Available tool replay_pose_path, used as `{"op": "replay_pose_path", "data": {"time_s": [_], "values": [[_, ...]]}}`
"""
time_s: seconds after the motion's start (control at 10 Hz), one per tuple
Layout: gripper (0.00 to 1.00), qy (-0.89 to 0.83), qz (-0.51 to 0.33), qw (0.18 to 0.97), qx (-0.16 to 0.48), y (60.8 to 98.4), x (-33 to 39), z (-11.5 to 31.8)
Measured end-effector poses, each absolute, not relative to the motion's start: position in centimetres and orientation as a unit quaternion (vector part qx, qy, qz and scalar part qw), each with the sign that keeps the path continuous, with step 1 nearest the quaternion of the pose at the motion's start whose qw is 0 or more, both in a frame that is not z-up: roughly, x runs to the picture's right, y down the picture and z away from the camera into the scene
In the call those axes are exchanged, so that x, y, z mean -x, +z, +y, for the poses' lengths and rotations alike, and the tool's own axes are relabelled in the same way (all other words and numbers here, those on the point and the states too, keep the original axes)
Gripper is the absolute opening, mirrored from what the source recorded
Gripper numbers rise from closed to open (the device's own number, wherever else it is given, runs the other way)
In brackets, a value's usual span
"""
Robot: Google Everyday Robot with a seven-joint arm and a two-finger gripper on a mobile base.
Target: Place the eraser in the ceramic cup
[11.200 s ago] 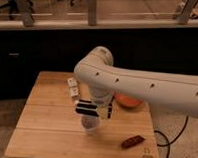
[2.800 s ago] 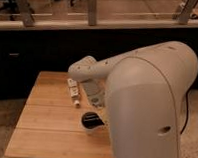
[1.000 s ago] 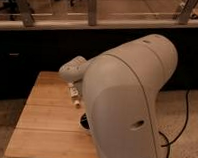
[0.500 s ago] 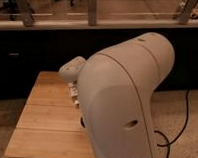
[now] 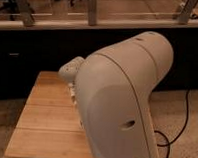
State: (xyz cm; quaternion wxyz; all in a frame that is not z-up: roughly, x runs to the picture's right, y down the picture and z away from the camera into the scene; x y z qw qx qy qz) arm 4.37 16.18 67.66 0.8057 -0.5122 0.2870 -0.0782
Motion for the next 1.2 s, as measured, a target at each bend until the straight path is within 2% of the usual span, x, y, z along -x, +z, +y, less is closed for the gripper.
{"op": "replay_pose_path", "data": {"time_s": [0.1,0.2,0.3,0.6,0.7,1.2], "values": [[0.44,-0.078,0.286,0.807,0.511,67.6,-4.4,16.2],[0.43,-0.078,0.286,0.807,0.510,67.6,-4.4,16.2],[0.37,-0.077,0.285,0.808,0.509,67.6,-4.4,16.2],[0.06,-0.075,0.282,0.810,0.508,67.3,-4.6,16.3],[0.01,-0.075,0.282,0.811,0.508,67.2,-4.7,16.3],[0.00,-0.071,0.276,0.816,0.503,66.3,-5.2,16.2]]}}
